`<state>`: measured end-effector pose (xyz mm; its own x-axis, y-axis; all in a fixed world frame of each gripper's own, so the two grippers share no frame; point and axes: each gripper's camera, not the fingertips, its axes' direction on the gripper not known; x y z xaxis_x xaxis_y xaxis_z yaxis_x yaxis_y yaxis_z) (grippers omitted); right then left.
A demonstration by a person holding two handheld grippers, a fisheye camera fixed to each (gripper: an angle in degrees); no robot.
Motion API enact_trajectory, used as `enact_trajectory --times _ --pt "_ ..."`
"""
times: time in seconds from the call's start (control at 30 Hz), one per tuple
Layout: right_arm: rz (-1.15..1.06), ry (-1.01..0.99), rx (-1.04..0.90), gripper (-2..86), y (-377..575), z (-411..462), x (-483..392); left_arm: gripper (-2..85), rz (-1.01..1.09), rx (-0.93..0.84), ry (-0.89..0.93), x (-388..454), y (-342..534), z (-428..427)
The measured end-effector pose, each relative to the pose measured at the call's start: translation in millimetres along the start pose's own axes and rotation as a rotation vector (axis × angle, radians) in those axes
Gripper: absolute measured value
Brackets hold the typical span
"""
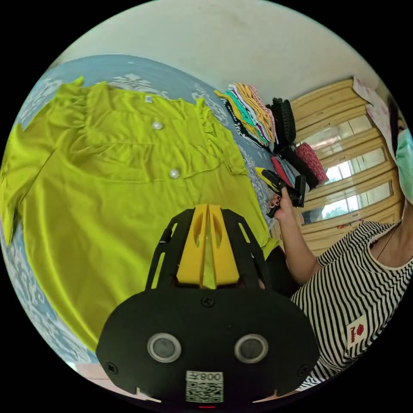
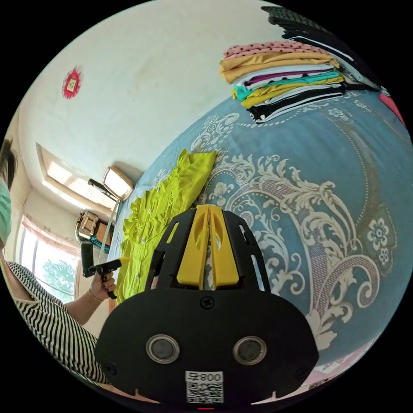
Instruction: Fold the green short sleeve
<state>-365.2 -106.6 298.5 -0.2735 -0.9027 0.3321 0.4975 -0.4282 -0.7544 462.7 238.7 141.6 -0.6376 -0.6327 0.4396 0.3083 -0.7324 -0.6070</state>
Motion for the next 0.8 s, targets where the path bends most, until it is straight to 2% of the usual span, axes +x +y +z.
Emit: enact_trajectory --times 0.17,0.3,0.43,0.57,0.7,0.8 --pt "0.034 -0.021 0.091 1.6 -23.2 -22.8 -55.5 2.2 -0.317 0.203 -0.167 -91.3 113.0 -101.3" --pt "-0.164 -0.043 -0.061 2.6 -76.9 39.7 -180.9 4.9 -0.544 0.425 -0.237 -162.5 189.1 -164.3" --pt "-0.434 -0.146 -0.291 3.5 -114.3 143.4 -327.4 6.2 -0.573 0.472 -0.341 -186.8 217.7 -186.5" --pt "-0.712 -0.202 -0.516 5.5 -122.7 263.8 -500.5 6.7 -0.552 0.407 -0.453 -200.5 229.4 -185.2" --pt "-0.94 -0.105 -0.604 7.0 -110.4 360.6 -646.7 6.8 -0.478 0.347 -0.598 -190.9 242.5 -176.5" --pt "-1.014 -0.069 -0.672 7.5 -105.3 426.7 -726.4 7.1 -0.448 0.326 -0.654 -185.8 253.0 -174.5"
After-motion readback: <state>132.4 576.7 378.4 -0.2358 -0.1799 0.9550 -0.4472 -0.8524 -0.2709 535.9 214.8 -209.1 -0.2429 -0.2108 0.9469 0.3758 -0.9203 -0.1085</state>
